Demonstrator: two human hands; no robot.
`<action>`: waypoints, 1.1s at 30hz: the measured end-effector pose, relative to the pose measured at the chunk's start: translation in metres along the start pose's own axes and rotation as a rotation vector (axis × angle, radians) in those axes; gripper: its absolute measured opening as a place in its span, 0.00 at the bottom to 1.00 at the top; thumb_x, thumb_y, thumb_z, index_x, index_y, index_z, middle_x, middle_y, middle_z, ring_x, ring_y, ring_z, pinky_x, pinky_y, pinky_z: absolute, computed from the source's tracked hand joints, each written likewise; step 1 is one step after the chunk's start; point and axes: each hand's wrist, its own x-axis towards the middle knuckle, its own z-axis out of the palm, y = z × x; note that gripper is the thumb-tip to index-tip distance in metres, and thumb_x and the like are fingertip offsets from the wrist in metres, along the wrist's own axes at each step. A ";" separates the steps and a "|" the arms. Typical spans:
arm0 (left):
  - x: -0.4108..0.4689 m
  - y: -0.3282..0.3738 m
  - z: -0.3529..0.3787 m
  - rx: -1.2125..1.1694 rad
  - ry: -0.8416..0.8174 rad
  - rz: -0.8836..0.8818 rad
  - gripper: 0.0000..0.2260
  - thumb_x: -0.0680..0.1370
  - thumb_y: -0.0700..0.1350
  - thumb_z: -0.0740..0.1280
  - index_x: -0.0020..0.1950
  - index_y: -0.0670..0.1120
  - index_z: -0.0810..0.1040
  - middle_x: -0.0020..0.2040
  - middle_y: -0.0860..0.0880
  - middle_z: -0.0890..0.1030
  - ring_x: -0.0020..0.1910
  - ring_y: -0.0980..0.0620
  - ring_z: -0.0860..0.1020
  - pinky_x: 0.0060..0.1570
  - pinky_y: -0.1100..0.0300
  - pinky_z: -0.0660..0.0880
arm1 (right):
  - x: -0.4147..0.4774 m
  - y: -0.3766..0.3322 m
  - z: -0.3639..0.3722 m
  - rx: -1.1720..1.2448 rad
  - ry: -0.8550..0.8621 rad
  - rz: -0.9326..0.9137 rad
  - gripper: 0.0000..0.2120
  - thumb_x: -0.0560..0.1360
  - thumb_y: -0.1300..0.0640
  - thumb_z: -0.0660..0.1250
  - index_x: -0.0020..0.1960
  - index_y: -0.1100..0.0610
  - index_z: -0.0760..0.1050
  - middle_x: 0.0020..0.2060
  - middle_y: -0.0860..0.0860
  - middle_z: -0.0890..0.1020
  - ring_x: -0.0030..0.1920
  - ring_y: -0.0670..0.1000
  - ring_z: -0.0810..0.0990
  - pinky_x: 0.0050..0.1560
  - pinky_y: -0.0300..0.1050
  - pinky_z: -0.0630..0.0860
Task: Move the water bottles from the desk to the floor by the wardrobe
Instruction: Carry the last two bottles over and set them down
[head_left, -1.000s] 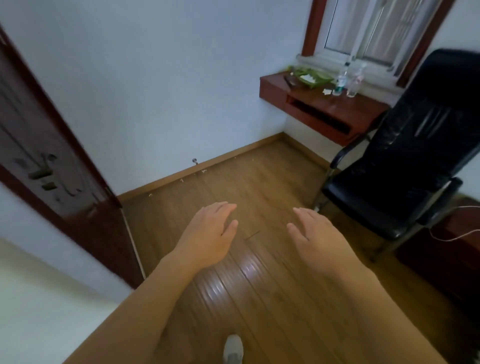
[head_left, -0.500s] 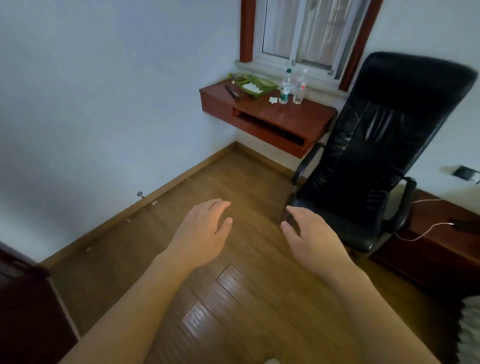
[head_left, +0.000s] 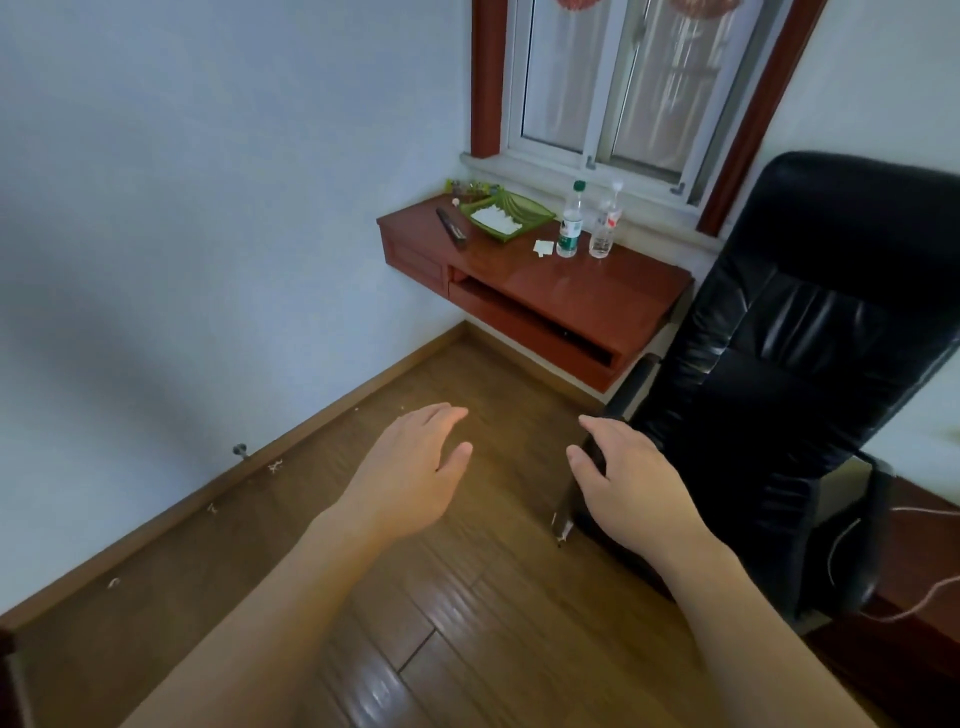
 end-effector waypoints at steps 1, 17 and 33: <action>0.017 0.000 -0.002 0.004 0.002 -0.005 0.23 0.83 0.57 0.58 0.78 0.57 0.62 0.78 0.57 0.64 0.77 0.55 0.62 0.75 0.51 0.62 | 0.017 0.002 -0.002 -0.005 -0.006 -0.002 0.26 0.82 0.42 0.55 0.77 0.50 0.62 0.74 0.46 0.68 0.74 0.47 0.64 0.71 0.45 0.61; 0.328 -0.054 -0.041 0.020 -0.018 0.146 0.23 0.84 0.55 0.57 0.79 0.55 0.60 0.79 0.55 0.62 0.77 0.55 0.61 0.74 0.55 0.60 | 0.296 -0.006 0.006 0.017 0.022 0.138 0.27 0.82 0.42 0.55 0.78 0.51 0.60 0.75 0.47 0.66 0.75 0.47 0.62 0.74 0.48 0.61; 0.612 -0.009 -0.020 -0.001 -0.071 0.225 0.26 0.82 0.55 0.61 0.79 0.54 0.60 0.78 0.55 0.65 0.75 0.56 0.65 0.72 0.55 0.66 | 0.548 0.094 -0.040 0.020 0.078 0.260 0.26 0.82 0.43 0.56 0.77 0.50 0.61 0.75 0.48 0.66 0.75 0.49 0.63 0.74 0.47 0.60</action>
